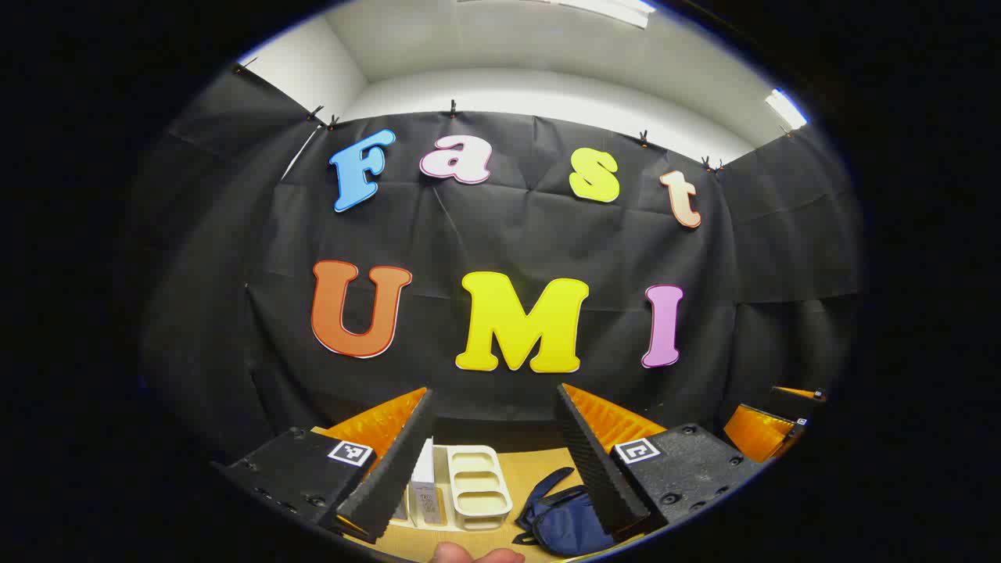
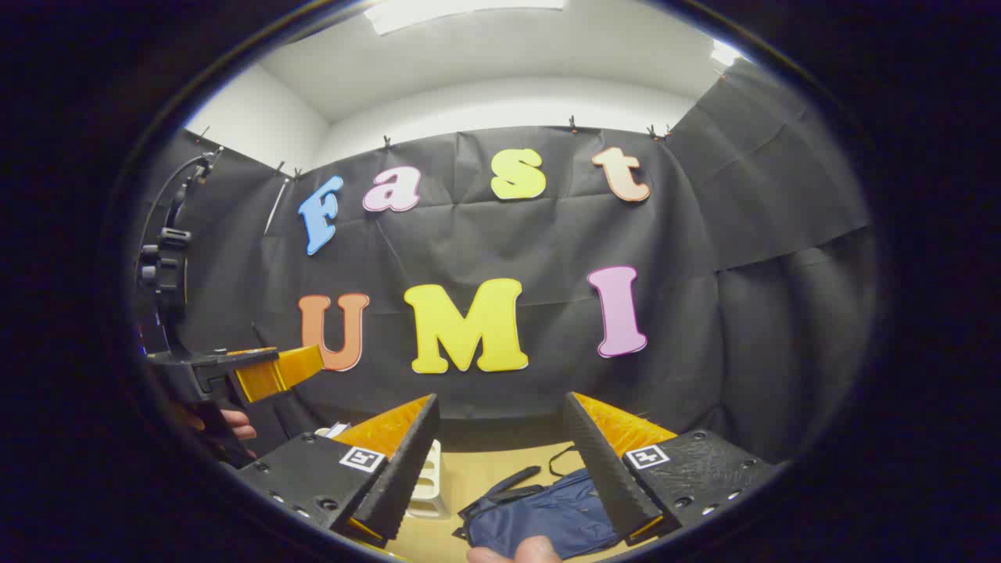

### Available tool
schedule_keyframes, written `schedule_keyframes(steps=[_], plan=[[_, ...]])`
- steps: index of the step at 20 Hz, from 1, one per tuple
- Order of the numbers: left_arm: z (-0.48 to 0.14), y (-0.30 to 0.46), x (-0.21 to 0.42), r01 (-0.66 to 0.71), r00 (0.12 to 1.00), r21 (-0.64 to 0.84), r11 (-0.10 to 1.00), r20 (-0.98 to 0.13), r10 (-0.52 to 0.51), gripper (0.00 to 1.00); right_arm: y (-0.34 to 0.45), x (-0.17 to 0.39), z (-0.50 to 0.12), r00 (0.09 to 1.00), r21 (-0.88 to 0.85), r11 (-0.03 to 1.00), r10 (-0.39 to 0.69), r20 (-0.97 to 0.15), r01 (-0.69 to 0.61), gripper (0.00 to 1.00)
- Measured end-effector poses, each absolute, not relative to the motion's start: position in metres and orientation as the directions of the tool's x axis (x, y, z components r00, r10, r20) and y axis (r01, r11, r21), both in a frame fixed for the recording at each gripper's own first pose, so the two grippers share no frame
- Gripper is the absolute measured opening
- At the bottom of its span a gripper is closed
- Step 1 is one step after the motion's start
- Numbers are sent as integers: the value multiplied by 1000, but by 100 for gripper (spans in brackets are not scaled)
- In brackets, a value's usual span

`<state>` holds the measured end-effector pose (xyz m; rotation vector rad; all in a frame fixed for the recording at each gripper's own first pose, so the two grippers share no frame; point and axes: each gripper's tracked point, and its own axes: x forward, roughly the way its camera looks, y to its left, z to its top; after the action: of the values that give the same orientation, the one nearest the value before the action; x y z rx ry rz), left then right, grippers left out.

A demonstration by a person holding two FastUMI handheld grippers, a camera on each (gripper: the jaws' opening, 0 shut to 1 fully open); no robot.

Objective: Open the schoolbag, grab two books from the bookshelf and put them into the schoolbag.

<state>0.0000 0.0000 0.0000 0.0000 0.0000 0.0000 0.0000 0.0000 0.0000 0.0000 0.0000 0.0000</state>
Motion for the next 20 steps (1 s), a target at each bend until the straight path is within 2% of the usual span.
schedule_keyframes(steps=[1,2,9,10,11,13,14,18,20], plan=[[-1,2,2,-3,1000,-4,1000,-1,3,96,-1,2,-1,1000,-5,1000,-2,-3,2,92],[-3,3,3,-4,1000,-7,1000,-2,4,96,-3,3,-2,1000,-6,1000,-4,-6,4,96],[-11,11,4,-58,998,42,997,17,58,96,-11,10,-26,998,-52,999,-5,-64,2,96],[-12,14,3,-74,997,52,996,21,73,100,-11,10,-31,997,-60,998,-4,-76,-1,96],[-14,17,-4,-85,996,60,995,25,84,96,-11,10,-36,996,-66,998,-1,-89,-5,96],[-18,19,-11,-101,995,63,993,34,99,96,-6,9,-48,992,-76,997,13,-123,-23,99],[-21,21,-15,-104,994,63,993,37,102,96,-5,9,-54,991,-84,996,17,-136,-29,95],[-33,29,-28,-132,991,91,987,33,129,96,5,5,-93,976,-114,991,40,-216,-66,95],[-33,34,-30,-147,989,101,984,34,144,96,11,5,-115,964,-113,990,56,-259,-88,92]])
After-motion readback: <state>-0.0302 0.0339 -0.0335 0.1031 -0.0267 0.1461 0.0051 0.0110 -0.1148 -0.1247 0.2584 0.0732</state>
